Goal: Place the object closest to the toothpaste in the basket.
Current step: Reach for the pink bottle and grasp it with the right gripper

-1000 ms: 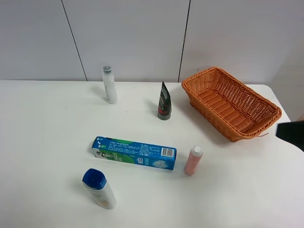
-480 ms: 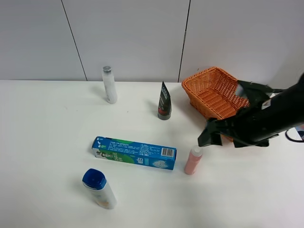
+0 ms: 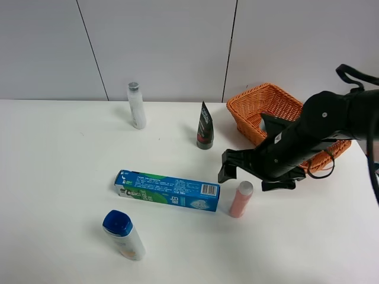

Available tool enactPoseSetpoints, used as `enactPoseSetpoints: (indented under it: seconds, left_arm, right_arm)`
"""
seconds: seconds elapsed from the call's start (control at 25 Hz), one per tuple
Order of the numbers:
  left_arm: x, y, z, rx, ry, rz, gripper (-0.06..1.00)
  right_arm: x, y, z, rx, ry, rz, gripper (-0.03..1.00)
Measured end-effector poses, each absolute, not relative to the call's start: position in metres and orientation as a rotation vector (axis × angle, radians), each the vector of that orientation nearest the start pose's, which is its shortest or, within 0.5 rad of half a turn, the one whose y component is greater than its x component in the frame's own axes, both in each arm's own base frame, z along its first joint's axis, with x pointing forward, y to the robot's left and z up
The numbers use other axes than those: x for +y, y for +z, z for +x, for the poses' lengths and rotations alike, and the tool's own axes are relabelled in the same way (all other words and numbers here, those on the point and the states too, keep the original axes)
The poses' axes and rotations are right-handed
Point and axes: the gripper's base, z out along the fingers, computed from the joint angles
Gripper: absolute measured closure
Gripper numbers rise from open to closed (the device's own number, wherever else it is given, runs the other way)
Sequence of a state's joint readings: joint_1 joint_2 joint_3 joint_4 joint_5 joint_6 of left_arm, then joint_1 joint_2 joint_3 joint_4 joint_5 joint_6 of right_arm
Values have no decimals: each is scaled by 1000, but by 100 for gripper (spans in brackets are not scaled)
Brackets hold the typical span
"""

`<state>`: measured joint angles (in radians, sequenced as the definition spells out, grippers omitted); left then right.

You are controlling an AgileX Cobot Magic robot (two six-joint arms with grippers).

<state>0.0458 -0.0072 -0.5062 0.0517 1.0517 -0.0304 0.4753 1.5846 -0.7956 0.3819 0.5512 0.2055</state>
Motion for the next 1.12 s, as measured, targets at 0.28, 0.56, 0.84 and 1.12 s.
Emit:
enactPoseSetpoints:
  seconds: [0.28, 0.56, 0.84, 1.12]
  left_arm:
    - [4, 280, -7, 2020, 71, -80, -5]
    - [4, 280, -7, 2020, 71, -80, -5]
    - [4, 280, -7, 2020, 71, -80, -5]
    - [4, 280, -7, 2020, 71, -80, -5]
  right_arm:
    - [149, 164, 239, 2939, 490, 158, 1]
    - [149, 156, 241, 2968, 465, 232, 1]
    - [149, 154, 241, 2982, 458, 239, 9]
    - [148, 153, 239, 2996, 452, 224, 55]
